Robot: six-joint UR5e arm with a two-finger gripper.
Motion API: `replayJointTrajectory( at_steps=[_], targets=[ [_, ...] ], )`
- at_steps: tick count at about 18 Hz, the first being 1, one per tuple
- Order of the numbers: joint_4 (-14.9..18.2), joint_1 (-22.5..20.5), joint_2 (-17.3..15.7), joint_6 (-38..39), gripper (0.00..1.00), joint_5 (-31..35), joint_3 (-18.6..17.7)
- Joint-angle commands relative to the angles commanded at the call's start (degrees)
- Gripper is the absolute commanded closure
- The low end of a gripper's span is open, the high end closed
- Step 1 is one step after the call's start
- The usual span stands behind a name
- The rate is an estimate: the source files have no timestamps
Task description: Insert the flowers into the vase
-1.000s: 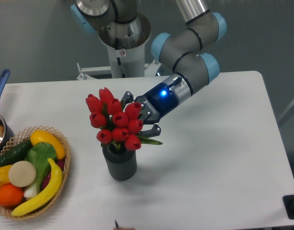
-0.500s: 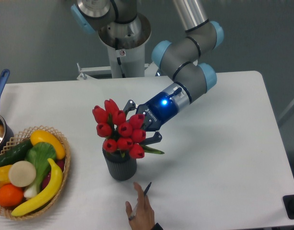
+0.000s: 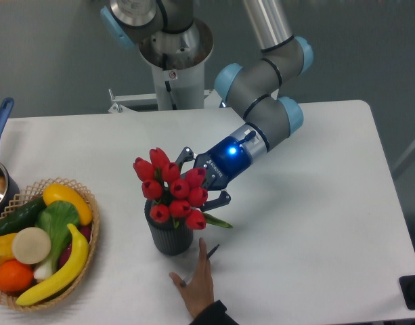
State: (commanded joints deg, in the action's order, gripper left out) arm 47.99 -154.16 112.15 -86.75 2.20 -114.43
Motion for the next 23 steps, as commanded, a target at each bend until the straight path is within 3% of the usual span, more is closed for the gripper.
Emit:
replayJointTrajectory(
  at_steps=[1, 4, 12, 17, 23],
  targets=[
    [0.0, 0.0, -0.09, -0.09, 0.01, 0.0, 0.09],
    [0.0, -0.7, -0.52, -0.09, 0.0, 0.44, 0.0],
    [0.09, -4.04, -6.85, 0.79, 0.0, 14.93, -0.35],
    [0.0, -11.5, -13.0, 0.44, 0.0, 23.2, -0.62],
    [-0.26, -22.83, -15.56, -2.11, 0.0, 21.28, 1.75]
  ],
)
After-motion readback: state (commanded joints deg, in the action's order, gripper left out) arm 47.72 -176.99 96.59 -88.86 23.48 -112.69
